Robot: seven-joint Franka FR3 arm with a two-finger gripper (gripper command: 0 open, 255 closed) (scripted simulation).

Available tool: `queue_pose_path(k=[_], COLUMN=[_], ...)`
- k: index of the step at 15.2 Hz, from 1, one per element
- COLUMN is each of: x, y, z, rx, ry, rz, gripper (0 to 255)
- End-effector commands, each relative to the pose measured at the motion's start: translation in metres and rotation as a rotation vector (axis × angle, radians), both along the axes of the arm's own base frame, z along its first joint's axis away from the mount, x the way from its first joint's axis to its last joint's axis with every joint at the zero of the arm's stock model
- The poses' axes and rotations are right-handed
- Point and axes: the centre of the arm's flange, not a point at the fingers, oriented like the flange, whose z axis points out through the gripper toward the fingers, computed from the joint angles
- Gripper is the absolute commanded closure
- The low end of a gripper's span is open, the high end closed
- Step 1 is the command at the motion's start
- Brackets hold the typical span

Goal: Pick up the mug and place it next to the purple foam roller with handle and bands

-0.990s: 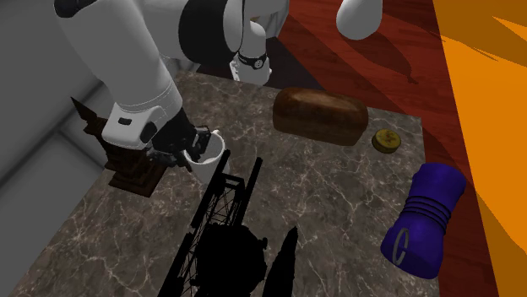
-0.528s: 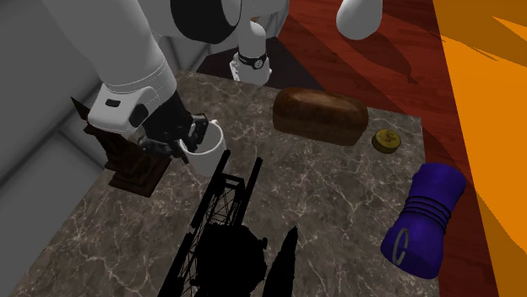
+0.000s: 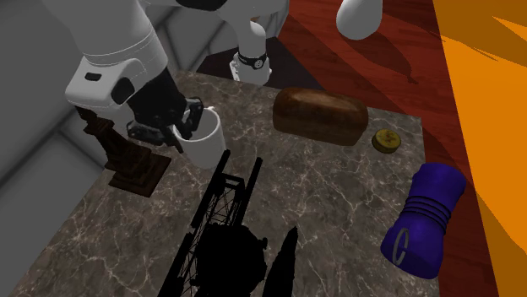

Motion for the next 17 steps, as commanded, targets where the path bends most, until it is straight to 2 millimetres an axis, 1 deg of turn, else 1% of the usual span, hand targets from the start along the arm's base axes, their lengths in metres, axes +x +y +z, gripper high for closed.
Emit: queue_pose_path(k=[1,11,17], x=[0.0,0.0,0.051], y=[-0.001,-0.001,0.06], z=[0.011,0.063,0.063], rx=[0.0,0.0,0.0], ry=[0.0,0.0,0.0], rz=[0.0,0.0,0.0], gripper=[255,255,255])
